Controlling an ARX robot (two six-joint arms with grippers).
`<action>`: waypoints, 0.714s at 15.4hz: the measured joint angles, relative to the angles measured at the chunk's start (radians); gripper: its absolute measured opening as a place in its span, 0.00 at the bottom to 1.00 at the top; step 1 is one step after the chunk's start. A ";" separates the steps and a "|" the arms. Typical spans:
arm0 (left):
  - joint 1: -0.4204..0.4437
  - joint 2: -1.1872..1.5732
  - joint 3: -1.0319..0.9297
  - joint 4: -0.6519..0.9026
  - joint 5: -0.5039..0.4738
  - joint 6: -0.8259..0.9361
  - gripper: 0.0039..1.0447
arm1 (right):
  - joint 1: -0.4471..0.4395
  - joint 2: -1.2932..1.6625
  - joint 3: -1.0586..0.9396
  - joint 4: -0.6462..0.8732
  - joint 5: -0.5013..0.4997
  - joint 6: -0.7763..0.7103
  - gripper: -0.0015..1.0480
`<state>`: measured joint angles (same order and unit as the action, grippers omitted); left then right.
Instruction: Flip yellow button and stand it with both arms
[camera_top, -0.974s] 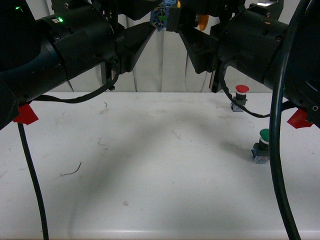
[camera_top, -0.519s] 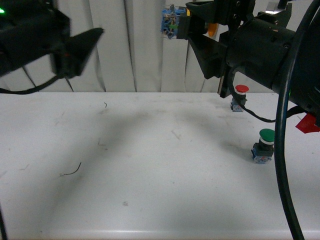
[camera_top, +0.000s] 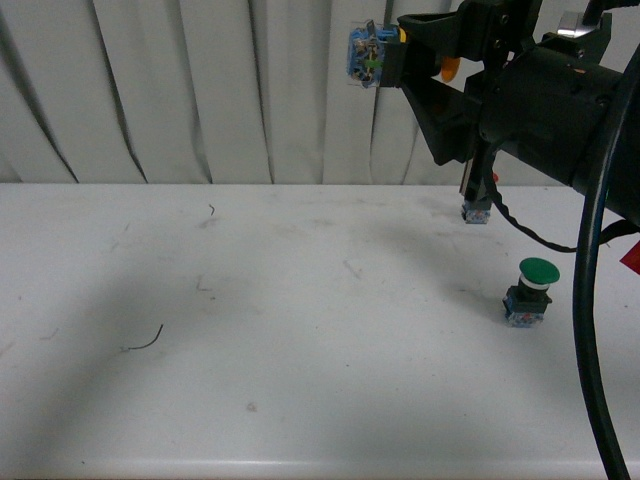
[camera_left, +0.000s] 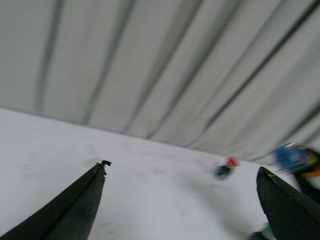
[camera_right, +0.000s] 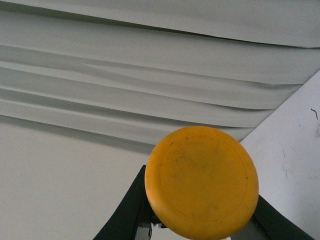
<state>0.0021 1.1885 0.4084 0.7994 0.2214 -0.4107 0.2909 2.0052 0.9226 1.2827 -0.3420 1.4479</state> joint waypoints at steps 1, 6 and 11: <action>-0.001 -0.163 -0.070 -0.152 -0.127 0.152 0.76 | -0.004 0.000 0.000 0.000 -0.004 -0.002 0.32; -0.002 -0.694 -0.277 -0.434 -0.222 0.392 0.12 | 0.004 -0.013 -0.023 0.000 -0.025 -0.048 0.32; -0.002 -0.828 -0.349 -0.504 -0.222 0.395 0.01 | 0.005 -0.077 -0.043 0.002 -0.069 -0.132 0.32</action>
<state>-0.0002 0.3607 0.0589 0.2955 -0.0006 -0.0154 0.2955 1.9285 0.8795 1.2846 -0.4114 1.3163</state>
